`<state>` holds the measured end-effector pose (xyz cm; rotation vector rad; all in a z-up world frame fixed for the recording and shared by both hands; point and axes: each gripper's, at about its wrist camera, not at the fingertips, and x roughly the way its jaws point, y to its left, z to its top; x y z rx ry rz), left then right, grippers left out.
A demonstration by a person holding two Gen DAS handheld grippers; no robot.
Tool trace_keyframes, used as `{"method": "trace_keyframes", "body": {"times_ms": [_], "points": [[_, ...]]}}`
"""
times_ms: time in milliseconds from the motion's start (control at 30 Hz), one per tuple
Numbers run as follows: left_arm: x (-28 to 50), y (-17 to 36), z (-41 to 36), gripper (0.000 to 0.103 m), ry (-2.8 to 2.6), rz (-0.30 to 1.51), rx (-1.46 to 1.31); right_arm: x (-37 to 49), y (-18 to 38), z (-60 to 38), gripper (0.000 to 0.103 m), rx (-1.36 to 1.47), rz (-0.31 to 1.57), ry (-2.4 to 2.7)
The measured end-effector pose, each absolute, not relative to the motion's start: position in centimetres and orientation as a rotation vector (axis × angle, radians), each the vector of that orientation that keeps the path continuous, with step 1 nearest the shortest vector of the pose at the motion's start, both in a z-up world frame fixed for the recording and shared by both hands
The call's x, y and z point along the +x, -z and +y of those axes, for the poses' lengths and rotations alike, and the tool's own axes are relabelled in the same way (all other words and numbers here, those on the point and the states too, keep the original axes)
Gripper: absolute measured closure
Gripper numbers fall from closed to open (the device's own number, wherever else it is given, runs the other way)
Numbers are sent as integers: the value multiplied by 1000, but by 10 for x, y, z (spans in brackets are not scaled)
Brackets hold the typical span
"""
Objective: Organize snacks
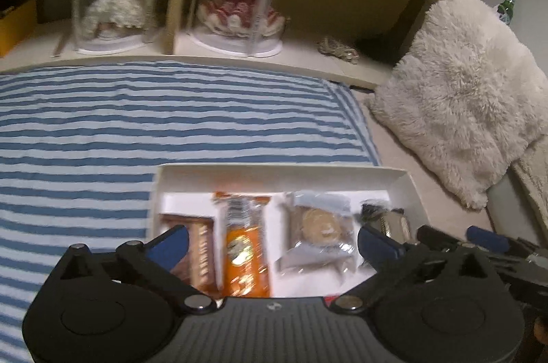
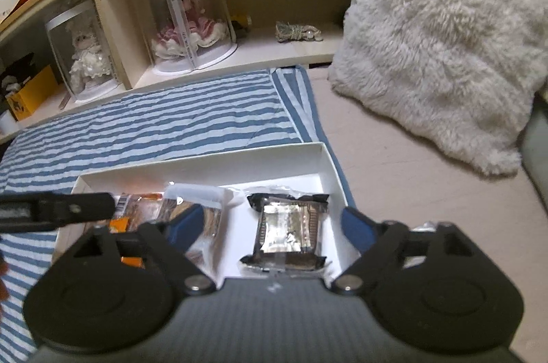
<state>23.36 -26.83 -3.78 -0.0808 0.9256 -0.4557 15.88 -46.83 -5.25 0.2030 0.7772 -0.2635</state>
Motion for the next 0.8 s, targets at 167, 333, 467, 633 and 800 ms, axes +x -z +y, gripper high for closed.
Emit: {"method": "trace_keyframes", "body": {"times_ms": [167, 333, 467, 633, 800], "points": [[216, 22, -248, 0, 450, 886, -49, 146, 41, -459, 4, 201, 769, 289], [198, 8, -231, 0, 438, 868, -30, 134, 29, -449, 1, 180, 767, 275], [182, -3, -217, 0, 453, 849, -18, 118, 18, -438, 1, 165, 759, 275], [157, -17, -201, 0, 437, 815, -5, 91, 2, -423, 1, 177, 720, 248], [130, -31, -189, 0, 408, 770, 32, 64, -13, -410, 1, 154, 683, 260]]}}
